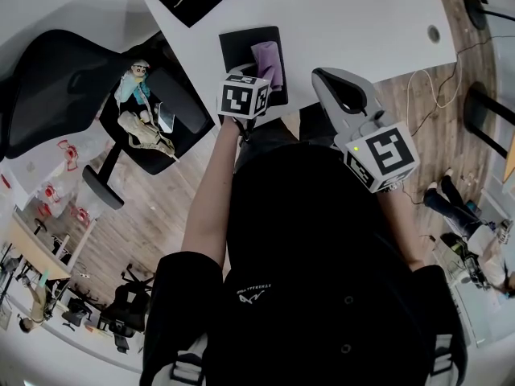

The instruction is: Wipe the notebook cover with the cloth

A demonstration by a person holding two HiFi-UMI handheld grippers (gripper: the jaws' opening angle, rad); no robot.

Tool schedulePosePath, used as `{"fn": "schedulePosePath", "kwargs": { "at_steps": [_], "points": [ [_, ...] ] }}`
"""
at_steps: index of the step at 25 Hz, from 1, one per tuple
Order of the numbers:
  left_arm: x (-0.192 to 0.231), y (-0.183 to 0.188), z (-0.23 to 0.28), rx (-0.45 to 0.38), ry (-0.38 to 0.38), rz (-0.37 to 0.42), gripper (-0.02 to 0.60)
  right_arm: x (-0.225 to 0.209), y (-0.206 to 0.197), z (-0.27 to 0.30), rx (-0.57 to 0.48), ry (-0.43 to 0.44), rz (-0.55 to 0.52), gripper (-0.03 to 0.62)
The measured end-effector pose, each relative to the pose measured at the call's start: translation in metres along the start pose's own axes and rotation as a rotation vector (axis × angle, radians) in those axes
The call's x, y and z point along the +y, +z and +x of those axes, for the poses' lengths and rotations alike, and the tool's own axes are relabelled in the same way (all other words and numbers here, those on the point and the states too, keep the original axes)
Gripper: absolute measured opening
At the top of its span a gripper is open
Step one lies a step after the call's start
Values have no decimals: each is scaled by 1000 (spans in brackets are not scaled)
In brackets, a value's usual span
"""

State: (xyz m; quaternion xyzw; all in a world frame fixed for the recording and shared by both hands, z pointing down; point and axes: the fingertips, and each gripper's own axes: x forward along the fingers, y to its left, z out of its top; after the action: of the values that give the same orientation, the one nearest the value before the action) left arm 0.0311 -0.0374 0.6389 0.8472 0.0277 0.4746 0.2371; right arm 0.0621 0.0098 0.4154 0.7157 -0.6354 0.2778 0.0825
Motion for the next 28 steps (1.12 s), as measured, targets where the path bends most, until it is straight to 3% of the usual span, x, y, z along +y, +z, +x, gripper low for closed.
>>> {"fn": "schedulePosePath", "kwargs": {
  "at_steps": [28],
  "points": [
    [27, -7, -19, -16, 9, -16, 86, 25, 2, 17, 10, -8, -11, 5]
  ]
}}
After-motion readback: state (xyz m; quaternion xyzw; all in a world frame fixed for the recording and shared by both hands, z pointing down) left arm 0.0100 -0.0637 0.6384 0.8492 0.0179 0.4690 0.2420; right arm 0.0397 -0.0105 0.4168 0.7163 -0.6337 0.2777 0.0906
